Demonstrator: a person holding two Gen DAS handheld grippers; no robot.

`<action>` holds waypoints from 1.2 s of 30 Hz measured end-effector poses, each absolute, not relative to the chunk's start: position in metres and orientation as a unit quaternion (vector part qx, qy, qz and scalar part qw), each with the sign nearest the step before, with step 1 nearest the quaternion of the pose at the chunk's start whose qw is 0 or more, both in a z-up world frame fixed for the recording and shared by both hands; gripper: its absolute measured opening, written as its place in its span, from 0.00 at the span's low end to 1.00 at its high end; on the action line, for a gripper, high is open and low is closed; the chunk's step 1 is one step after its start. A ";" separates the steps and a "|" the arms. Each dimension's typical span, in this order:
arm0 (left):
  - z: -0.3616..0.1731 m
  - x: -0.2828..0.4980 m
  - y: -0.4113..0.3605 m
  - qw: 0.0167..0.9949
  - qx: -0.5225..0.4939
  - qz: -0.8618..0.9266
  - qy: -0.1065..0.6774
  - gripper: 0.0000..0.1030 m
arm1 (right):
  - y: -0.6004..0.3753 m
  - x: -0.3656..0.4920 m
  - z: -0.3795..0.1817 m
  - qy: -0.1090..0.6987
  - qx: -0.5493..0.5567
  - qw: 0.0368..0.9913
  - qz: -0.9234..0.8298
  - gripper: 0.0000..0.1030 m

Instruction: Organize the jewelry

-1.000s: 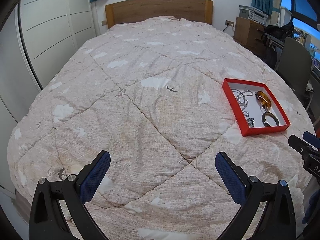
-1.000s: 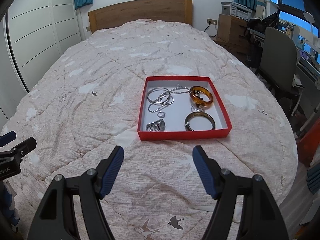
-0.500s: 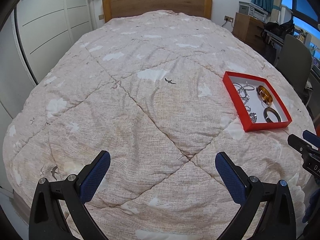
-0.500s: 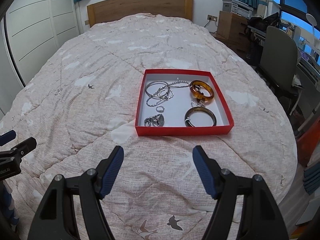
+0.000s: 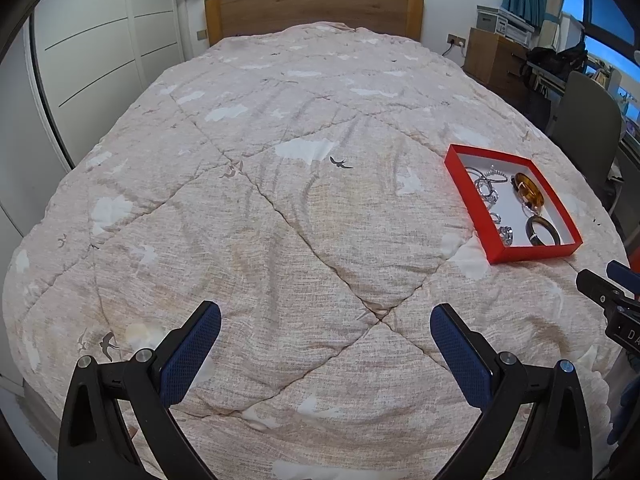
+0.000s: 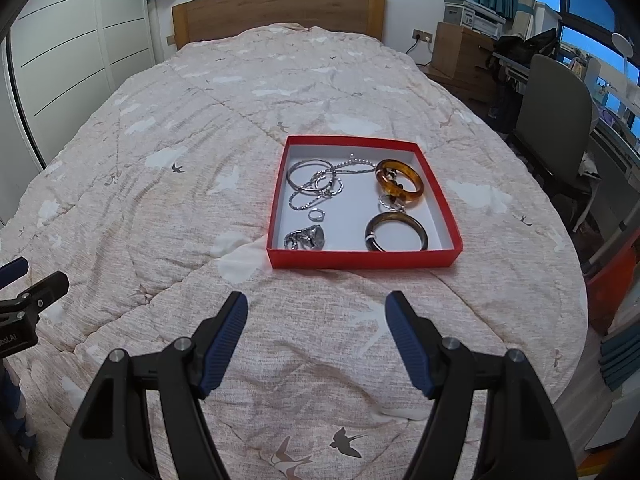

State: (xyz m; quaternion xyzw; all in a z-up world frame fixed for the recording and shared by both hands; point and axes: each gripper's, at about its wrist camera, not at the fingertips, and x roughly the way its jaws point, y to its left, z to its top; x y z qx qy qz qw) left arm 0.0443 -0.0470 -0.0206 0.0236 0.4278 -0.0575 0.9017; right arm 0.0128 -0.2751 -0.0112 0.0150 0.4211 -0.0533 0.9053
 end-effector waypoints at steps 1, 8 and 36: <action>-0.020 0.044 -0.047 0.902 0.023 -0.057 0.427 1.00 | -0.275 0.012 -0.011 0.421 0.015 0.906 -0.054 0.68; -0.018 0.039 -0.042 0.904 0.021 -0.056 0.422 1.00 | -0.272 0.008 -0.007 0.419 0.007 0.906 -0.056 0.68; -0.005 0.019 -0.046 0.911 0.042 -0.054 0.408 1.00 | -0.271 -0.008 0.005 0.409 0.001 0.911 -0.056 0.68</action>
